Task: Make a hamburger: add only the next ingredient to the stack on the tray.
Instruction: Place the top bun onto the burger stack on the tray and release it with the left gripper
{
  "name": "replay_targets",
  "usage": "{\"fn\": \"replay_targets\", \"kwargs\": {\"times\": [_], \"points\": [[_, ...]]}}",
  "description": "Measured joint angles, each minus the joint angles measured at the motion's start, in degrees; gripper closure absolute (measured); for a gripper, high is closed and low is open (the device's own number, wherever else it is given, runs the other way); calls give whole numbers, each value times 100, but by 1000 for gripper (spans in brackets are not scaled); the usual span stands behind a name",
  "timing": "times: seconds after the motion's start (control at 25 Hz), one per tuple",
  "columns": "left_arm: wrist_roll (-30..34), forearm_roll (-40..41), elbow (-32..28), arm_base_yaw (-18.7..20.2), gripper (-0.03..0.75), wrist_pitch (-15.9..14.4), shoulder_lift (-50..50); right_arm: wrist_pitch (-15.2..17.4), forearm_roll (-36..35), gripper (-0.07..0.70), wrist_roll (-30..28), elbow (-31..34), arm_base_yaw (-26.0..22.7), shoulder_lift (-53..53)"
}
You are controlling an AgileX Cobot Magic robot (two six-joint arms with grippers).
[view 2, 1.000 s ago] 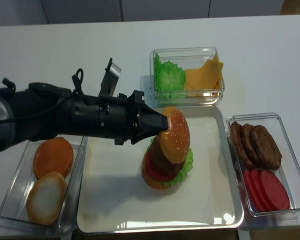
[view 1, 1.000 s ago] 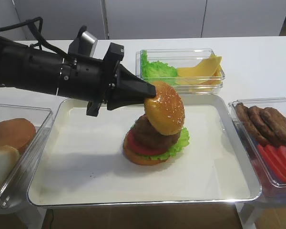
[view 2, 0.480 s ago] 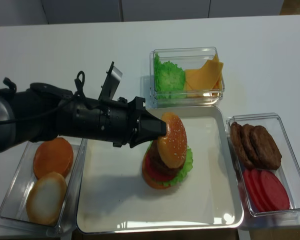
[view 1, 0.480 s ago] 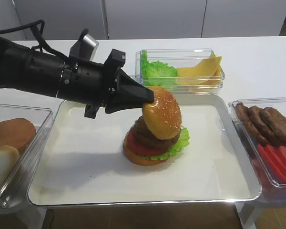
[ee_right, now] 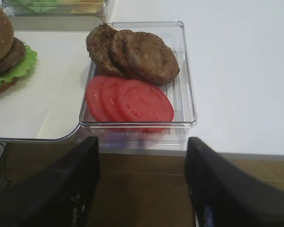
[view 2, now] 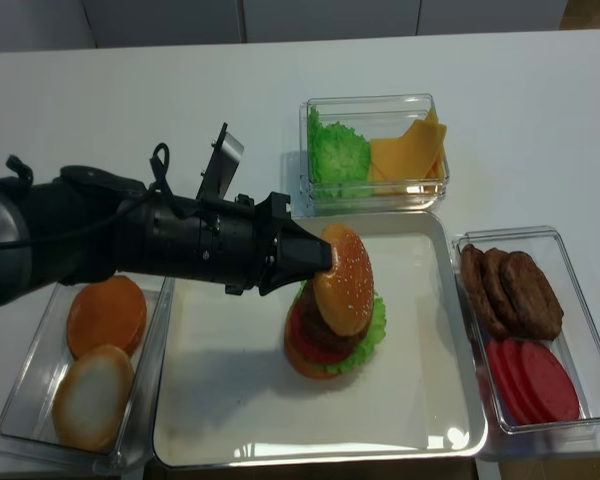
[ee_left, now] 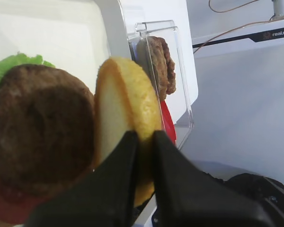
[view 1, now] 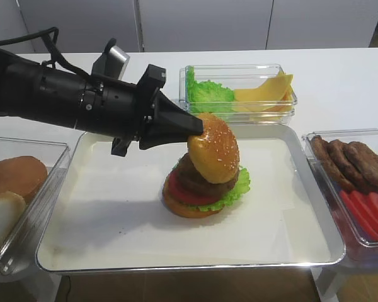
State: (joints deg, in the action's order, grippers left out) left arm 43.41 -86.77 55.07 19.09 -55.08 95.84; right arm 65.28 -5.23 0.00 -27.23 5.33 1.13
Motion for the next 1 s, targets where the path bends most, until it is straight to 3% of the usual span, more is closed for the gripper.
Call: {"fn": "replay_targets", "kwargs": {"times": [1.0], "points": [[-8, -252, 0, 7, 656, 22, 0, 0, 0, 182, 0, 0, 0, 0]]}}
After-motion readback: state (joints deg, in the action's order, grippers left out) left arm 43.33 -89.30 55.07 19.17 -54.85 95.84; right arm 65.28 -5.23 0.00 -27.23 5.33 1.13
